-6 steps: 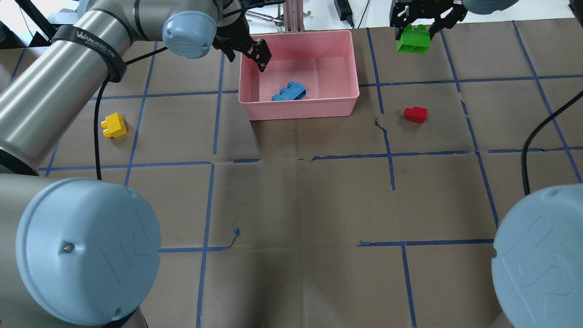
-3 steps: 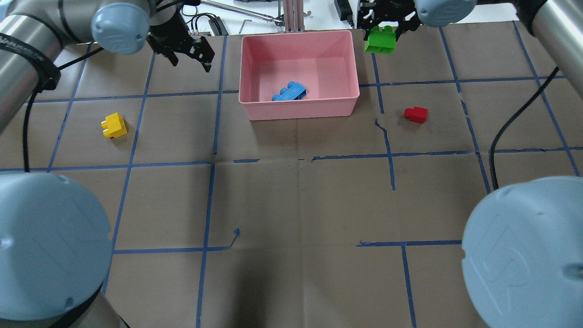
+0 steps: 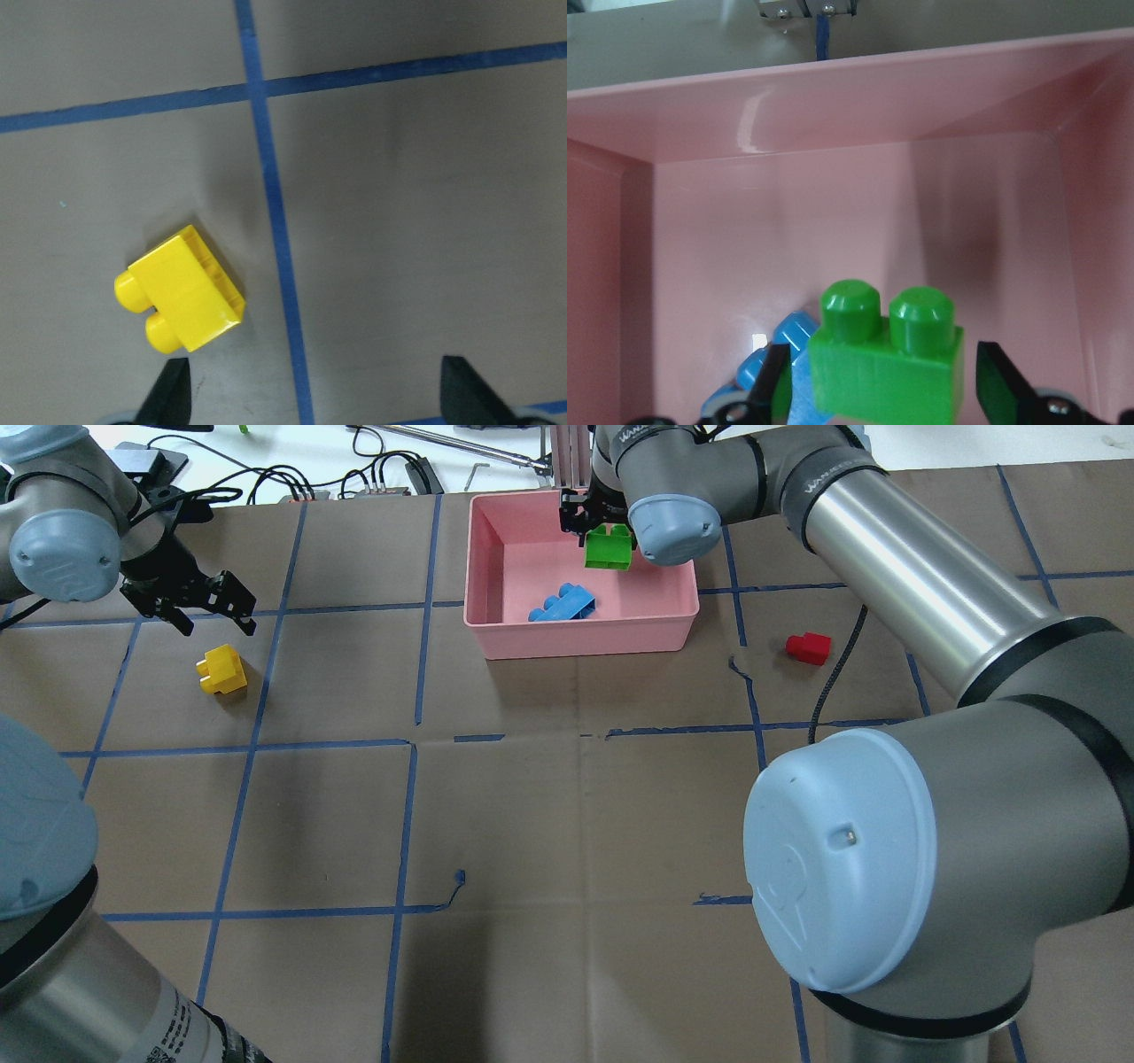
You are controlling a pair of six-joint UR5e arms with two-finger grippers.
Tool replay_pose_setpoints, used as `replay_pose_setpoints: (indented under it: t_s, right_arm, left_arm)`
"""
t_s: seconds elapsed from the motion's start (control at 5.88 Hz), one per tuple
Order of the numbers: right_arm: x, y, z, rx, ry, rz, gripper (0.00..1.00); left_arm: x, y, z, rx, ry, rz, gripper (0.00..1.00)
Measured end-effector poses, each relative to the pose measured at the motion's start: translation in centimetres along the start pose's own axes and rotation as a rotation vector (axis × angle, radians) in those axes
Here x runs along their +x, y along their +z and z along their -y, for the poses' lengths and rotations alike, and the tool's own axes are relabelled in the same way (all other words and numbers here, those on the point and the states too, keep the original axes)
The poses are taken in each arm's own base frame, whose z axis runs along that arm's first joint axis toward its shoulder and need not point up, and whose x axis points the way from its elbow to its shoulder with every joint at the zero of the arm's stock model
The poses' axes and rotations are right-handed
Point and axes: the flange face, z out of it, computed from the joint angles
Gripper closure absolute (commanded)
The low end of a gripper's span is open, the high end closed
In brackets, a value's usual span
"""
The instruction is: Put all blocks into box
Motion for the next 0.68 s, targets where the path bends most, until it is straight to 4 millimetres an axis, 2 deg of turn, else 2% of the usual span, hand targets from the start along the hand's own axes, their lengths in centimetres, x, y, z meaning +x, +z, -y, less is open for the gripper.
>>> replay_pose_setpoints:
  t_s: [0.17, 0.34, 0.51, 0.68]
  right_arm:
    - [-0.1, 0.1, 0.2, 0.02, -0.001, 0.001, 0.01]
    - [0.3, -1.3, 0.5, 0.033, 0.0, -0.005, 0.0]
    - [1.3, -4.8, 0.7, 0.013, 0.008, -0.02, 0.0]
    - [4.0, -9.2, 1.0, -0.033, 0.039, -0.044, 0.0]
  left_arm:
    - [-1.1, 2.0, 0.3, -0.016, -0.052, -0.004, 0.02]
    - [-2.9, 4.2, 0.5, -0.026, -0.089, 0.015, 0.02]
    - [-5.1, 6.7, 0.5, -0.026, -0.114, 0.049, 0.03]
    - [-6.2, 8.3, 0.5, -0.025, -0.123, 0.062, 0.03]
